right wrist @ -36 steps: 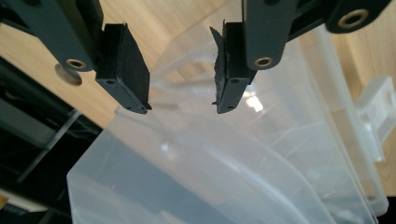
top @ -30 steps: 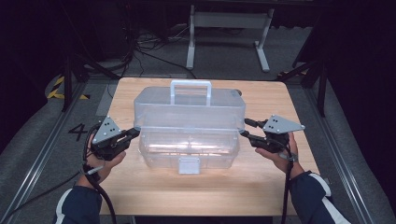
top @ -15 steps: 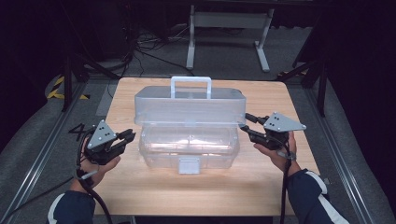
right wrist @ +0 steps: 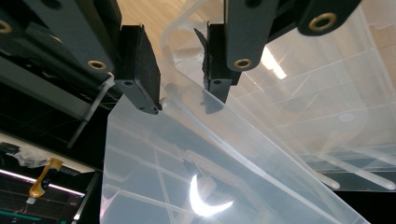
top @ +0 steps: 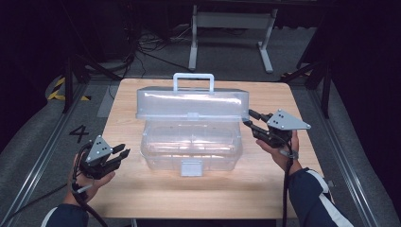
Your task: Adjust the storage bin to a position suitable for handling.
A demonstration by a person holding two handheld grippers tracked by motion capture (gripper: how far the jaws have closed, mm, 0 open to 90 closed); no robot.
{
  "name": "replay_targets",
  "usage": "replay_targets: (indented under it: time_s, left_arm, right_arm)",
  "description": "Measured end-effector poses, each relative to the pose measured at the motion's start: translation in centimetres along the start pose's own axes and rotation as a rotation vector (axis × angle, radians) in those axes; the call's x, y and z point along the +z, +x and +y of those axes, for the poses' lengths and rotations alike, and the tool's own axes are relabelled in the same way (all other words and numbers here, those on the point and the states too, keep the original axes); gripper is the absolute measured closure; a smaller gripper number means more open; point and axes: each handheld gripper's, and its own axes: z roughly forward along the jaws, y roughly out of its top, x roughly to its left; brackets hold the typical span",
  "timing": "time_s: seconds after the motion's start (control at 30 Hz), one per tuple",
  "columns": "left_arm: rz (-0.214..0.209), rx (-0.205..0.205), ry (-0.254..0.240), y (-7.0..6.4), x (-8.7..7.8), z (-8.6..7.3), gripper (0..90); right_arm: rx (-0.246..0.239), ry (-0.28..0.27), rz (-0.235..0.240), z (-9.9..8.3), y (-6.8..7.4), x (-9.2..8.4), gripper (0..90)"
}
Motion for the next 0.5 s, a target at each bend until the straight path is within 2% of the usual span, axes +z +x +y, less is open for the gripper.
replay_targets:
  time_s: [0.13,0.3,0.43,0.5]
  left_arm:
    - [-0.004,0.001,0.029,-0.1,0.3,-0.9,65.8]
    - [-0.011,0.023,0.1,-0.6,1.1,-2.4,61.2]
    - [-0.028,0.003,0.125,-0.7,1.5,-3.3,58.7]
    - [-0.061,-0.019,0.106,-0.6,1.7,-4.0,55.0]
  right_arm:
    - [-0.003,-0.008,-0.026,0.3,-0.1,0.2,69.0]
    - [0.02,-0.026,-0.054,0.9,-0.4,0.6,70.3]
    - [0.025,-0.032,-0.066,1.3,-0.7,0.9,70.9]
    - [0.022,-0.027,-0.071,1.7,-0.9,1.1,71.6]
